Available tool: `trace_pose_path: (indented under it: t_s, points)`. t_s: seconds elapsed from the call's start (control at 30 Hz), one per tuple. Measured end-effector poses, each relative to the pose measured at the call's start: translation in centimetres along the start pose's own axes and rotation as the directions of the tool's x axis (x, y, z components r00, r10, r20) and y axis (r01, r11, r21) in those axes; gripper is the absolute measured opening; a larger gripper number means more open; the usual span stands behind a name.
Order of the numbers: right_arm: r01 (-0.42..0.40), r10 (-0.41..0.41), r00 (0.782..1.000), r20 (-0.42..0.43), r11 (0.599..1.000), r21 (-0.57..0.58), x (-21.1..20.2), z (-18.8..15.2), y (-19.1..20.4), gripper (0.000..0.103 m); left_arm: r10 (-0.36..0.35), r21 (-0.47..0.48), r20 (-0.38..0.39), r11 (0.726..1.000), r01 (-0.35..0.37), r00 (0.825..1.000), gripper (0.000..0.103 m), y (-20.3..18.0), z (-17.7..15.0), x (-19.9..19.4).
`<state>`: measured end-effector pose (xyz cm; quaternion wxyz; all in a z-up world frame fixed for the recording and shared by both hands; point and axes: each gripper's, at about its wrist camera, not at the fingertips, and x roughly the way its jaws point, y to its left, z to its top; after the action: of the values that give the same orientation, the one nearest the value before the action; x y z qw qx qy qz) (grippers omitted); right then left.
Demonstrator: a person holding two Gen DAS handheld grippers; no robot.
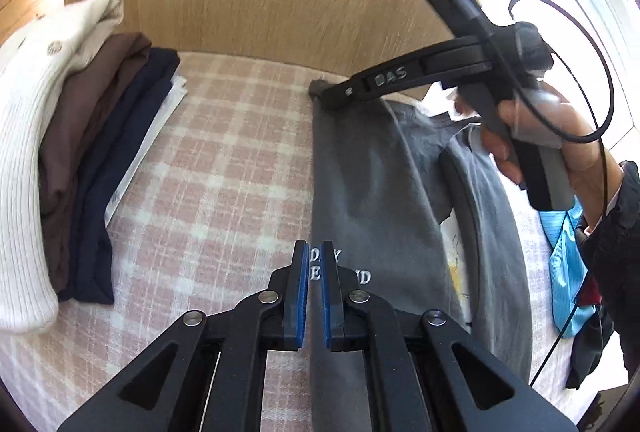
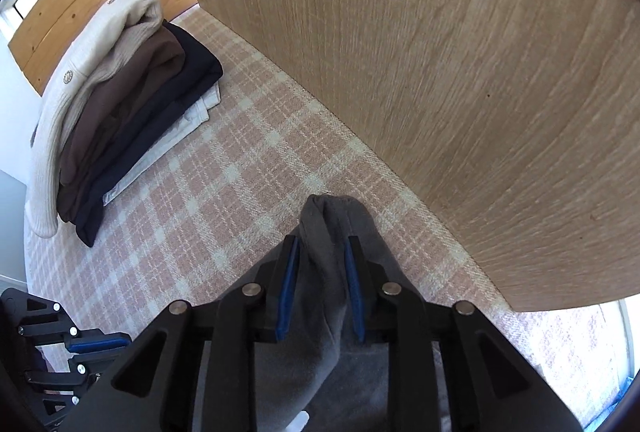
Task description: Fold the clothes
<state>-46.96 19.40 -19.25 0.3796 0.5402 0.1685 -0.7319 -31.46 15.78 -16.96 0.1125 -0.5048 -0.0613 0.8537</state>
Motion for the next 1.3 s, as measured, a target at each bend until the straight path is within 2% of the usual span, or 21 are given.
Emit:
trace_pose_path:
  t_s: [0.03,0.13,0.2,0.23,0.33,0.4,0.47,0.57,0.63,0.7,0.8,0.87,1.0,1.1,1.23,1.3]
  points:
    - [-0.011,0.011,1.000,-0.003,1.000,0.011,0.2,0.0,-0.1,0.023,0.004,0.027,-0.003,1.000,-0.004,1.000,0.016,-0.4,0.7,0.6]
    - [-0.036,0.036,0.999,0.005,0.999,0.034,0.6,-0.3,-0.3,0.022,0.060,0.069,-0.055,0.996,-0.056,0.997,0.017,-0.9,1.8,3.6]
    - [-0.062,0.061,0.998,0.027,0.997,0.047,0.5,-0.3,-0.4,0.015,0.095,0.081,-0.090,0.993,-0.088,0.991,0.013,-0.7,2.2,5.4]
    - [-0.088,0.085,0.995,0.046,0.994,0.063,0.2,-0.3,-0.7,0.011,0.095,0.064,-0.088,0.994,-0.089,0.992,0.013,-0.3,2.1,5.6]
    - [-0.170,0.151,0.977,0.150,0.977,0.125,-1.0,0.0,-1.8,0.011,0.081,0.031,-0.069,0.996,-0.079,0.994,0.013,0.4,1.9,5.4]
    - [-0.130,0.103,0.975,0.198,0.983,0.127,-1.8,0.5,-2.1,0.011,0.074,0.023,-0.062,0.997,-0.073,0.995,0.013,0.6,1.9,5.2]
    - [-0.062,0.042,0.984,0.174,0.992,0.112,-1.9,1.1,-1.7,0.011,0.065,0.009,-0.045,0.998,-0.064,0.997,0.013,0.8,2.0,4.6]
    - [-0.031,0.025,0.982,0.187,0.999,0.029,-3.4,0.5,-0.4,0.013,0.044,-0.006,0.001,0.999,-0.044,0.999,0.013,0.8,2.4,3.3]
    - [0.006,-0.001,0.988,0.156,0.999,-0.032,-3.5,-0.3,0.5,0.012,0.043,0.013,0.017,0.999,-0.043,0.999,0.013,0.5,2.7,2.8]
    - [0.072,-0.063,0.988,0.142,0.996,-0.057,-4.6,-2.3,-0.2,0.003,0.039,0.023,0.025,0.999,-0.040,0.999,0.013,0.3,3.1,2.9]
    - [0.060,-0.056,0.991,0.125,0.998,-0.030,-3.8,-4.0,-1.9,0.003,0.002,0.019,0.031,1.000,-0.003,1.000,0.013,0.0,3.8,3.6]
    - [0.020,-0.018,0.994,0.103,1.000,-0.024,-2.8,-4.7,-2.8,0.003,-0.010,0.012,0.035,1.000,0.010,0.999,0.013,0.0,4.2,4.2]
    - [-0.090,0.095,0.993,0.074,0.994,-0.062,-0.5,-4.9,-2.7,0.003,-0.080,-0.049,0.051,0.995,0.082,0.996,0.012,0.8,5.0,5.6]
    - [-0.163,0.169,0.981,0.097,0.984,-0.067,0.3,-4.4,-3.0,0.003,-0.111,-0.092,0.069,0.989,0.117,0.991,0.012,1.6,6.0,6.6]
    - [-0.227,0.237,0.965,0.110,0.970,-0.092,0.9,-3.8,-3.5,0.004,-0.123,-0.086,0.064,0.988,0.128,0.990,0.010,1.8,6.9,7.7]
    - [-0.285,0.295,0.950,0.102,0.953,-0.102,1.1,-3.6,-3.5,0.004,-0.128,-0.070,0.071,0.989,0.133,0.989,0.010,1.5,6.9,7.8]
